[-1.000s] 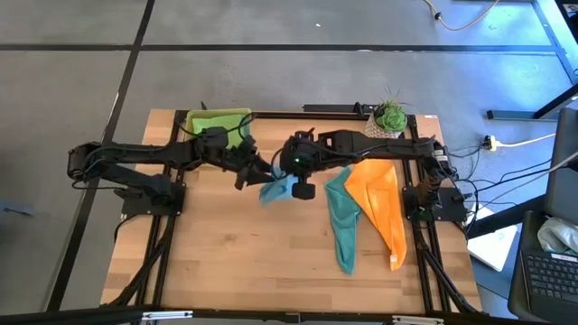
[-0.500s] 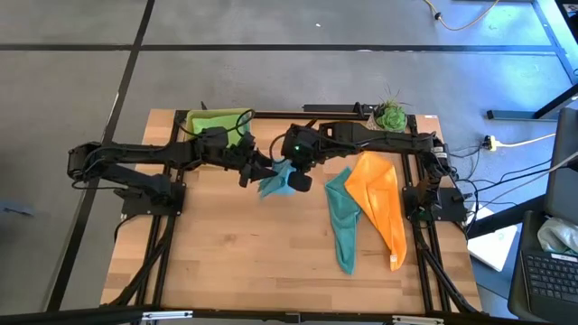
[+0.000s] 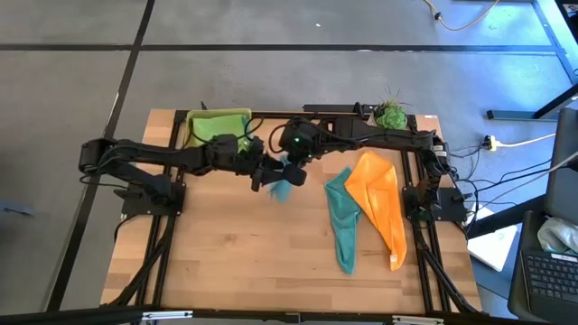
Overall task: Fold microfiber towels
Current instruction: Put the folded blue towel into the yellow bin
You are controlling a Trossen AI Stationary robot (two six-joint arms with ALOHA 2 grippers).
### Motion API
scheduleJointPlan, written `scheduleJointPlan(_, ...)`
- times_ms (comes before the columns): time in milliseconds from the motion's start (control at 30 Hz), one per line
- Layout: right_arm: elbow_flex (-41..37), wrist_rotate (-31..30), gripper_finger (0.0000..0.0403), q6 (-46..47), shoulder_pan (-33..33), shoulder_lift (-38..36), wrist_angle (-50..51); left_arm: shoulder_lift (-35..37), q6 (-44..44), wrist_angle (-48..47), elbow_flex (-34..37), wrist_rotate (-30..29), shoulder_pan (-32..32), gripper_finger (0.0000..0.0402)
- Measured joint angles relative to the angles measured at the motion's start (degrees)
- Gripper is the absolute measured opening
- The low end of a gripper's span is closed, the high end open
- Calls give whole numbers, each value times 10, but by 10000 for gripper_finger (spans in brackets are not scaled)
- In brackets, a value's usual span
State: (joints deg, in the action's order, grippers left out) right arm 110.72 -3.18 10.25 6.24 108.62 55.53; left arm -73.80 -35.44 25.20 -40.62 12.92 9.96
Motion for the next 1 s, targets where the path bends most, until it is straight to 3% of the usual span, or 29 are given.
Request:
scheduleJointPlan(333,0,7,7,19,2,0,0,-1,-5,12,-3,-41,6,252)
scheduleJointPlan(633,-1,13,7,74,22,0,-66,0,0,16,-5,-100,6,252)
scheduleJointPlan(833,0,58,7,8,38,0,-38,10,-3,12,-5,-61,13,252)
scheduleJointPlan(1000,0,82,7,-50,55,0,-19,67,-17,-32,-6,-55,38,251)
